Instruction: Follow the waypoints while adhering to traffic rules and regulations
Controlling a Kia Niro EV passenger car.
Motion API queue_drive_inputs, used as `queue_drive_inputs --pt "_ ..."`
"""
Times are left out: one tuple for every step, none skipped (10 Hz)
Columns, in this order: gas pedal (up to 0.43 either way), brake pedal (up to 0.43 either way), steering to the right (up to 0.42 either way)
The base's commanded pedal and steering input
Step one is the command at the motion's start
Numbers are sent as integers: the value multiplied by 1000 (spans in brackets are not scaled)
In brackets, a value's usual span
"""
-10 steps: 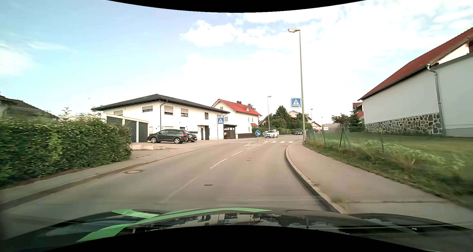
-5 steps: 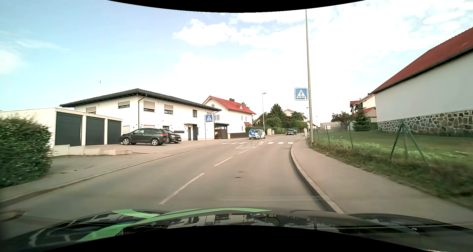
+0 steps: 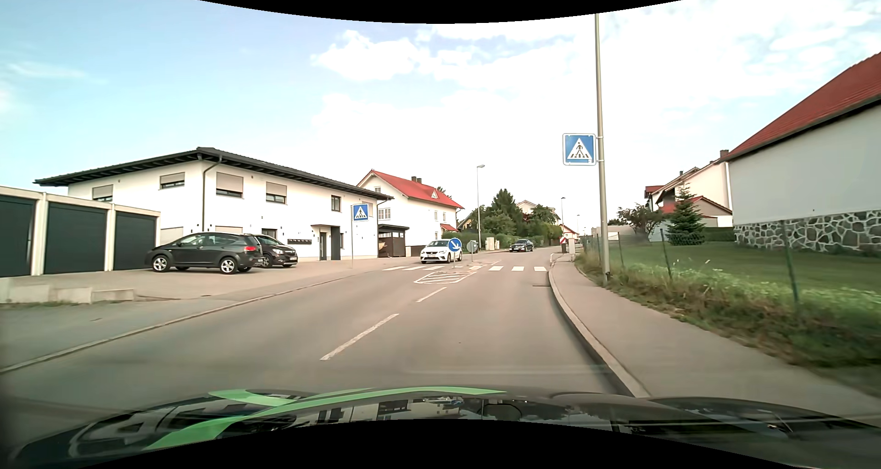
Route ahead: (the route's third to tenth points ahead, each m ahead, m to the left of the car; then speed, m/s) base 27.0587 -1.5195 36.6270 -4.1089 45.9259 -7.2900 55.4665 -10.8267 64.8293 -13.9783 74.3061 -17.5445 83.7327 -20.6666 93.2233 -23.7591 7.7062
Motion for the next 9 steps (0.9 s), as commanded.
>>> queue_drive_inputs --pt "110 0 37" --pt "169 0 39" --pt "177 0 39" --pt "177 0 39" --pt "177 0 41" --pt "177 0 41" --pt "177 0 41" --pt "177 0 42" --pt "177 0 43"
